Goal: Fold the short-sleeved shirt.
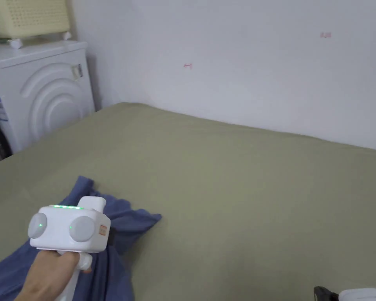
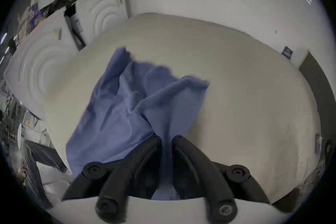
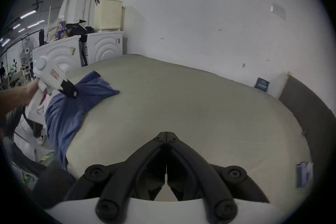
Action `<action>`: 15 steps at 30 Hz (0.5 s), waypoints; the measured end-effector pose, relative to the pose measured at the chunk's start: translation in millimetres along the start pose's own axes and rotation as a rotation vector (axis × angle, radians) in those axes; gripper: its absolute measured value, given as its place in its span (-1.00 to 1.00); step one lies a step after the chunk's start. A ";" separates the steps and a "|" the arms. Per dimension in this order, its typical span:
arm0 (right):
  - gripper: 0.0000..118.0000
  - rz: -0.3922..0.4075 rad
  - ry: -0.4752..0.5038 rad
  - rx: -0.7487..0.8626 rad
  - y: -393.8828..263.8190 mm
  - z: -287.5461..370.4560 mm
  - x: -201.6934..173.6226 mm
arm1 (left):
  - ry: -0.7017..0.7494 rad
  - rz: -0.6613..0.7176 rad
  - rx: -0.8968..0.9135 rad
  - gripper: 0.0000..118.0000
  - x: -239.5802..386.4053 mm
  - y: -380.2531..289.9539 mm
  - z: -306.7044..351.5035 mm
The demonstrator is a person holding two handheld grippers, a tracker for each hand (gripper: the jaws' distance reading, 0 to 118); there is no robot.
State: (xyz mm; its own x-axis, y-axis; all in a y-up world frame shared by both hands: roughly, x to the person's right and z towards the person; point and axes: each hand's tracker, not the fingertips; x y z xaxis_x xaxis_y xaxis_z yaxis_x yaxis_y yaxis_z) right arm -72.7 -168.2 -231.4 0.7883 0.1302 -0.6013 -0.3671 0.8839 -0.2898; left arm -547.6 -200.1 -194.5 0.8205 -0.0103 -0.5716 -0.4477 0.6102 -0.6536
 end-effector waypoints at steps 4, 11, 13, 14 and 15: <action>-0.96 -0.093 -0.093 0.031 -6.6 43.7 40.1 | -0.068 -0.134 0.073 -0.91 67.8 30.0 36.1; -0.96 -0.176 -0.240 0.041 -27.4 91.9 93.5 | -0.327 -0.344 0.184 -0.91 246.2 52.7 101.3; -0.96 -0.207 -0.269 0.038 -33.4 98.6 109.1 | -0.405 -0.413 0.196 -0.91 302.2 50.1 110.1; -0.96 -0.216 -0.282 0.039 -35.3 100.4 116.1 | -0.443 -0.437 0.193 -0.92 326.7 48.5 113.3; -0.96 -0.226 -0.302 0.040 -36.7 100.9 124.5 | -0.479 -0.459 0.193 -0.91 355.3 45.0 115.7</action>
State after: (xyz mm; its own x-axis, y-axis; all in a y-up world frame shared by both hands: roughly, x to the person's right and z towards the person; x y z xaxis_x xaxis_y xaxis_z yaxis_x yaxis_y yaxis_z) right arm 88.8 -139.1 -220.5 0.9594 0.0506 -0.2774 -0.1518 0.9217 -0.3570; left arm -235.1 -84.6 -369.6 0.9983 0.0223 0.0530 0.0177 0.7581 -0.6519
